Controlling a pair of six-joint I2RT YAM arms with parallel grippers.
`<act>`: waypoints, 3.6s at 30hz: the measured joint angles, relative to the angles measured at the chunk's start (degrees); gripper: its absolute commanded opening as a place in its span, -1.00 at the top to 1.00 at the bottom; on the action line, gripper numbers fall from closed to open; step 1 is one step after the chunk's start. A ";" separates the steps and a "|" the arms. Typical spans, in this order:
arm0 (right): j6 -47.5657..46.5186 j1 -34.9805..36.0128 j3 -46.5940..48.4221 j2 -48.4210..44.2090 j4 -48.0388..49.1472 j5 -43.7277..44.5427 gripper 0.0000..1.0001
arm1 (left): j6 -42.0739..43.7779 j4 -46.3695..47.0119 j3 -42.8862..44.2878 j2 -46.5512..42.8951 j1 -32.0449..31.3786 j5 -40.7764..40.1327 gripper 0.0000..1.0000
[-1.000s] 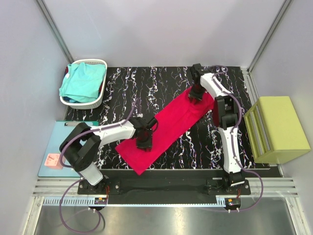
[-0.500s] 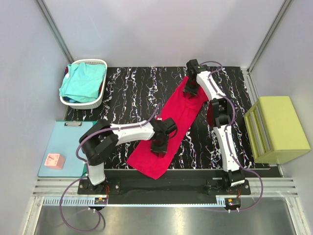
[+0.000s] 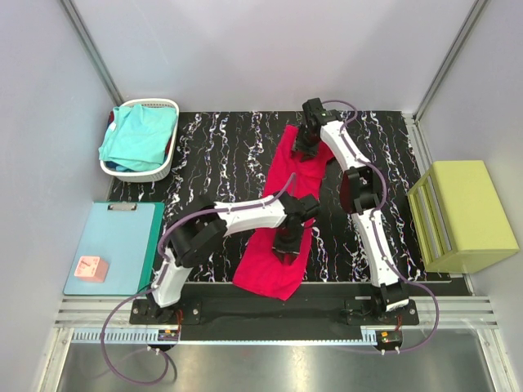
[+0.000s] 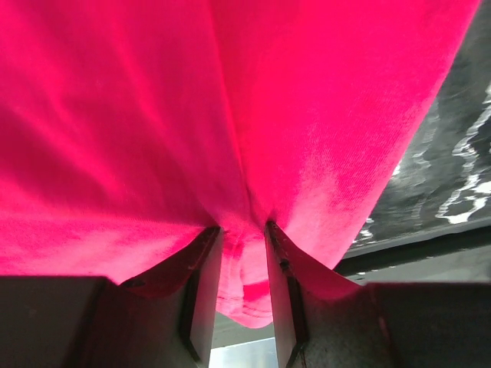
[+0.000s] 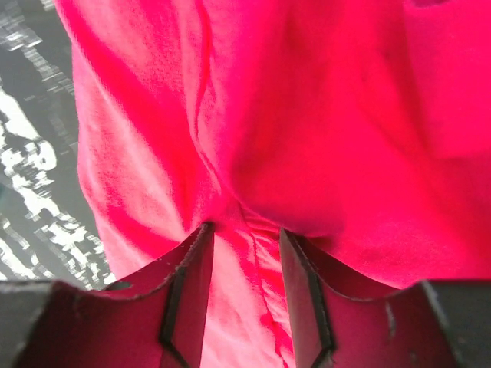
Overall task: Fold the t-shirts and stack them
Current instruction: Rotate the tshirt 90 degrees
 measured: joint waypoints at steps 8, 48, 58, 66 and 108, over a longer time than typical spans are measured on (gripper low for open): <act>-1.40 1.62 2.40 1.99 2.97 -6.88 -0.06 | 0.74 -0.35 7.43 5.05 -0.50 3.04 0.32; -3.28 3.82 -66.88 -70.58 8.09 11.23 -0.67 | 19.58 9.97 22.36 7.80 21.94 -10.95 -0.22; -1.68 7.74 -78.95 -76.26 9.97 8.28 -0.65 | 20.50 9.88 24.55 11.61 22.34 -9.75 -0.23; 0.44 8.63 -83.19 -75.23 10.69 7.23 -0.65 | 20.83 8.52 34.91 18.84 25.27 -7.58 -0.11; 3.80 9.07 -86.71 -62.88 22.67 5.49 -0.07 | 15.74 11.30 10.69 -5.33 25.40 -2.38 -0.34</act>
